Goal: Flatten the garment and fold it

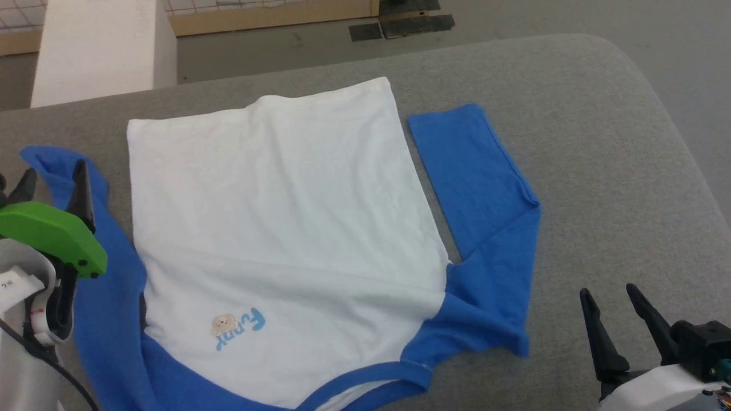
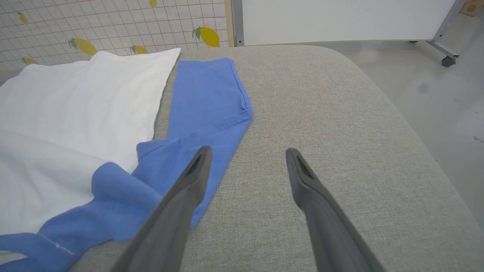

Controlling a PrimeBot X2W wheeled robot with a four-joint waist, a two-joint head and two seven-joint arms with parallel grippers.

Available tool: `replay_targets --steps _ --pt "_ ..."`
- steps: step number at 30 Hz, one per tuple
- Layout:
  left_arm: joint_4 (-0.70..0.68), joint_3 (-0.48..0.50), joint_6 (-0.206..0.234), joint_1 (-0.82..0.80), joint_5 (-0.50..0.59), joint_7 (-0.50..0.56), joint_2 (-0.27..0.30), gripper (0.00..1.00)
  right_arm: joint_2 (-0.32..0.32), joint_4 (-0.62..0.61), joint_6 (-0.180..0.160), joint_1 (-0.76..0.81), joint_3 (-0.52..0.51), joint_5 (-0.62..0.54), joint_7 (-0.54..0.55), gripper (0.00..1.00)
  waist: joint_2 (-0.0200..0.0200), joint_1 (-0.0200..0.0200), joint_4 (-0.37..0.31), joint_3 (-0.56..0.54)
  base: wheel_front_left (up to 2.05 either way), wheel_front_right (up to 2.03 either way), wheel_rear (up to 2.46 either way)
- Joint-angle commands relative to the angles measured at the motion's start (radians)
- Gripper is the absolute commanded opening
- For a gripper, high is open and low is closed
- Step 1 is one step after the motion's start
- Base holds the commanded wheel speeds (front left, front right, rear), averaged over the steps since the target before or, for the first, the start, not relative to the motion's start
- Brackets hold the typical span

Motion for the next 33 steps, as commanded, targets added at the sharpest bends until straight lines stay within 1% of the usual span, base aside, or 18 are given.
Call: replay_targets --steps 1,4,7,11,13,16,18,22,26,28,32,33 --pt "0.014 -0.003 0.003 -0.028 0.01 0.008 0.012 1.0 0.0 -0.012 -0.002 0.008 -0.004 -0.01 -0.011 1.0 0.0 0.0 -0.04 0.022 0.0 0.0 0.0" --pt "0.046 -0.009 0.003 -0.054 0.005 0.041 0.021 1.0 0.0 -0.026 -0.002 0.007 -0.011 -0.016 -0.025 1.0 0.0 0.0 -0.059 0.034 0.0 0.0 0.0" --pt "0.086 -0.019 0.005 -0.092 -0.003 0.103 0.035 1.0 0.009 -0.032 -0.002 -0.008 -0.007 -0.019 -0.046 1.0 0.0 0.0 -0.07 0.053 0.0 0.0 0.0" --pt "0.144 -0.022 0.009 -0.16 -0.014 0.203 0.073 1.0 0.021 -0.025 -0.002 -0.04 0.022 -0.013 -0.064 1.0 0.0 0.0 -0.08 0.088 0.0 0.0 0.0" --pt "0.173 -0.021 0.022 -0.196 -0.006 0.248 0.099 1.0 0.025 -0.019 -0.002 -0.058 0.036 -0.011 -0.07 1.0 0.0 0.0 -0.087 0.108 0.0 0.0 0.0" --pt "0.211 -0.024 0.064 -0.239 0.027 0.319 0.144 1.0 0.029 -0.01 -0.002 -0.086 0.057 -0.007 -0.075 1.0 0.0 0.0 -0.097 0.142 0.0 0.0 0.0" --pt "0.22 -0.024 0.092 -0.263 0.051 0.343 0.168 1.0 0.029 -0.003 -0.002 -0.101 0.072 -0.002 -0.073 1.0 0.0 0.0 -0.102 0.165 0.0 0.0 0.0" --pt "0.23 -0.024 0.139 -0.284 0.079 0.413 0.206 1.0 0.03 0.007 -0.002 -0.13 0.094 0.005 -0.081 1.0 0.0 0.0 -0.112 0.211 0.0 0.0 0.0" --pt "0.213 -0.011 0.17 -0.29 0.073 0.477 0.222 1.0 0.031 0.02 -0.002 -0.151 0.109 0.015 -0.087 1.0 0.0 0.0 -0.116 0.246 0.0 0.0 0.0" --pt "0.203 -0.004 0.193 -0.276 0.065 0.519 0.225 1.0 0.031 0.03 -0.002 -0.162 0.116 0.018 -0.09 1.0 0.0 0.0 -0.116 0.261 0.0 0.0 0.0" --pt "0.176 0.014 0.225 -0.234 0.038 0.575 0.214 1.0 0.031 0.046 -0.002 -0.18 0.131 0.027 -0.093 1.0 0.0 0.0 -0.113 0.276 0.0 0.0 0.0" --pt "0.168 0.015 0.227 -0.223 0.033 0.582 0.211 0.82 0.031 0.049 -0.002 -0.183 0.132 0.029 -0.093 1.0 0.0 0.0 -0.111 0.277 0.0 0.0 0.0"
